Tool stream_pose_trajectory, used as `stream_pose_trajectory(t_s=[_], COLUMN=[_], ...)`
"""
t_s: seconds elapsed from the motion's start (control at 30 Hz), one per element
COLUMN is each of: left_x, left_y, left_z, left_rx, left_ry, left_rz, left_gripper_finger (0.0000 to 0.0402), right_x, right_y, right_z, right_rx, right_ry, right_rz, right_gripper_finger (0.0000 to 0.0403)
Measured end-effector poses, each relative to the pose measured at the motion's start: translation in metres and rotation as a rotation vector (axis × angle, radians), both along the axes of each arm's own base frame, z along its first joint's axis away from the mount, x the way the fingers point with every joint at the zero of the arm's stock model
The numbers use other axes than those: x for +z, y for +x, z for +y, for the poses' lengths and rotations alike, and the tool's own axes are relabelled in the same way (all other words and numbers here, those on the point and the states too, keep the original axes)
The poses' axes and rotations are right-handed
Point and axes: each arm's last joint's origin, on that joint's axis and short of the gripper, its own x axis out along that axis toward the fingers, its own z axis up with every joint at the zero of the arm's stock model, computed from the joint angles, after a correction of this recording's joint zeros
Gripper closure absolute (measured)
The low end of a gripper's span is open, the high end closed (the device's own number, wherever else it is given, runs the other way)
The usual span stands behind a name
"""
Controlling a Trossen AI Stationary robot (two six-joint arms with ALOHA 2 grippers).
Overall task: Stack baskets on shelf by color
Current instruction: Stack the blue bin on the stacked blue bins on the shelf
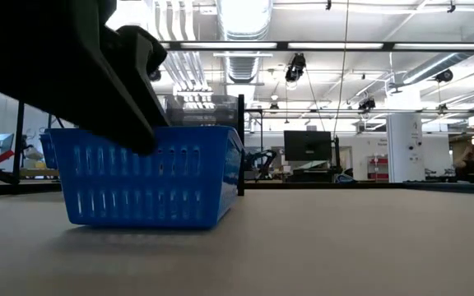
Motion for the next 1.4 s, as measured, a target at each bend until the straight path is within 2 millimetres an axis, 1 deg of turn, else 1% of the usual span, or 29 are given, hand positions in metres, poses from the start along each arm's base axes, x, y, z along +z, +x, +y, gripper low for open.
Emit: stream_pose_trajectory(t_s=[0.1,0.27,0.33,0.4,0.5,0.63,0.7,0.8,0.87,0.93,1.0,1.03,1.1,1.17,1.27,1.3,1.4], left_x=[0.000,0.000,0.002,0.010,0.033,0.073,0.095,0.125,0.141,0.151,0.159,0.162,0.167,0.172,0.171,0.170,0.166], left_y=[0.000,0.000,0.000,-0.002,-0.010,-0.030,-0.042,-0.058,-0.069,-0.076,-0.080,-0.079,-0.083,-0.087,-0.102,-0.106,-0.127], left_z=[0.000,-0.001,-0.002,-0.008,-0.020,-0.031,-0.032,-0.024,-0.012,0.006,0.026,0.035,0.057,0.083,0.128,0.141,0.176], left_rx=[0.001,-0.024,-0.033,-0.053,-0.096,-0.089,-0.064,-0.003,0.033,0.082,0.138,0.152,0.109,0.132,0.243,0.276,0.326], left_ry=[0.000,-0.018,-0.019,-0.015,0.045,0.195,0.268,0.366,0.422,0.477,0.512,0.506,0.525,0.530,0.539,0.535,0.550], left_rz=[-0.002,0.016,0.019,0.018,0.018,0.033,0.044,0.088,0.152,0.219,0.273,0.272,0.289,0.296,0.365,0.376,0.426], left_gripper_finger=[0.0321,0.0387,0.0395,0.0395,0.0399,0.0400,0.0400,0.0400,0.0401,0.0401,0.0401,0.0401,0.0401,0.0401,0.0401,0.0401,0.0401], right_x=[0.000,0.000,0.000,0.000,0.000,0.000,0.000,0.000,0.000,0.000,0.000,0.000,0.000,0.000,0.000,0.000,0.000], right_y=[0.000,0.000,0.000,0.000,0.000,0.000,0.000,0.001,0.001,0.001,0.001,0.001,0.001,0.001,0.001,0.001,0.001], right_z=[0.000,0.000,0.000,0.001,0.001,0.001,0.001,0.001,0.001,0.001,0.001,0.001,0.001,0.001,0.001,0.002,0.002], right_rx=[0.000,0.001,0.001,0.001,0.001,0.002,0.002,0.002,0.001,0.003,0.004,0.004,0.004,0.005,0.004,0.004,0.005], right_ry=[0.001,0.002,0.003,0.004,0.005,0.005,0.006,0.008,0.008,0.005,0.004,0.004,0.006,0.006,0.010,0.012,0.012], right_rz=[-0.001,-0.001,-0.002,-0.002,-0.003,-0.003,-0.003,-0.004,-0.005,-0.003,-0.003,-0.003,-0.004,-0.004,-0.006,-0.007,-0.007], right_gripper_finger=[0.0330,0.0337,0.0338,0.0339,0.0339,0.0339,0.0339,0.0339,0.0339,0.0339,0.0339,0.0339,0.0339,0.0339,0.0339,0.0339,0.0339])
